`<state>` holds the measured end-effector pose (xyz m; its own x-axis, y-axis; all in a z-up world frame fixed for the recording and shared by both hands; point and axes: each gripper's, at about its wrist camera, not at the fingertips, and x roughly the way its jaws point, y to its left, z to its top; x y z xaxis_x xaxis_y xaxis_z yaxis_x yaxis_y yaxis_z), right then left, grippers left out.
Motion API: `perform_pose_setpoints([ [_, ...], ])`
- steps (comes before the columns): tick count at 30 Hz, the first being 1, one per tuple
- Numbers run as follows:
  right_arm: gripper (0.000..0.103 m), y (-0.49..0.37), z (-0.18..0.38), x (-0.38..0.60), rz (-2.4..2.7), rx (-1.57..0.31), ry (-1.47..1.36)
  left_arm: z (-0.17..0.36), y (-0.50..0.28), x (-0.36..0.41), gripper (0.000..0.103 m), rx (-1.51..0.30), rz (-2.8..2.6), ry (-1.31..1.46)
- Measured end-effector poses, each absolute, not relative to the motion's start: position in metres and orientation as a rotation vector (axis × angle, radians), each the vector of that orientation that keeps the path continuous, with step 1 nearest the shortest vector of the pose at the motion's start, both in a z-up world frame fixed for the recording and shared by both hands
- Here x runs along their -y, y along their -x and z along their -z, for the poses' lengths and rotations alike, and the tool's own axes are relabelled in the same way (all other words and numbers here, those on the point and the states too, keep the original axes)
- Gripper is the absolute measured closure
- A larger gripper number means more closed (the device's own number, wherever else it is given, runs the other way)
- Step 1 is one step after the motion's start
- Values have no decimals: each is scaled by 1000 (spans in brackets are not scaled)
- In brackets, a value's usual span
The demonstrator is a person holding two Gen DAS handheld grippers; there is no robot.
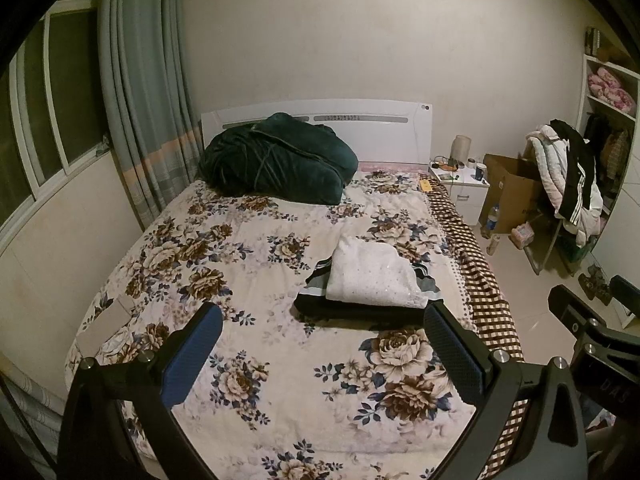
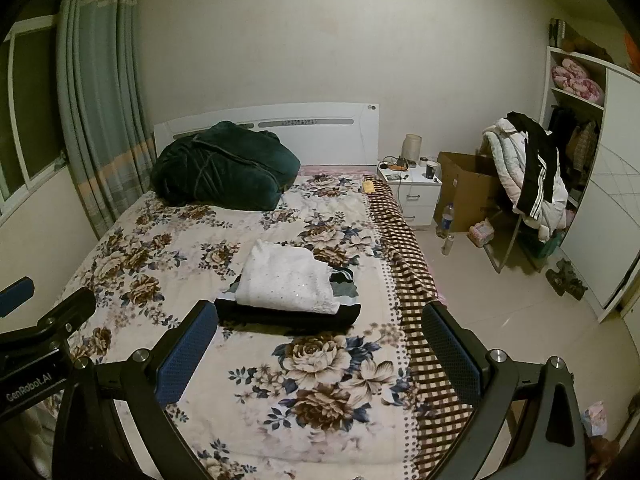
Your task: Fold small clothes
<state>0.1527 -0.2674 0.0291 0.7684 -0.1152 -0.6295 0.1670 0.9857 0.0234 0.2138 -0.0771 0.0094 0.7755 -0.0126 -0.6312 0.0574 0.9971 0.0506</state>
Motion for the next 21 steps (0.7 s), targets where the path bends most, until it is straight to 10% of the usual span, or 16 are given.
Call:
perform_pose_setpoints([
  [21, 0, -150, -28, 263, 158, -669, -81, -13, -213, 78, 0, -672, 34, -63],
])
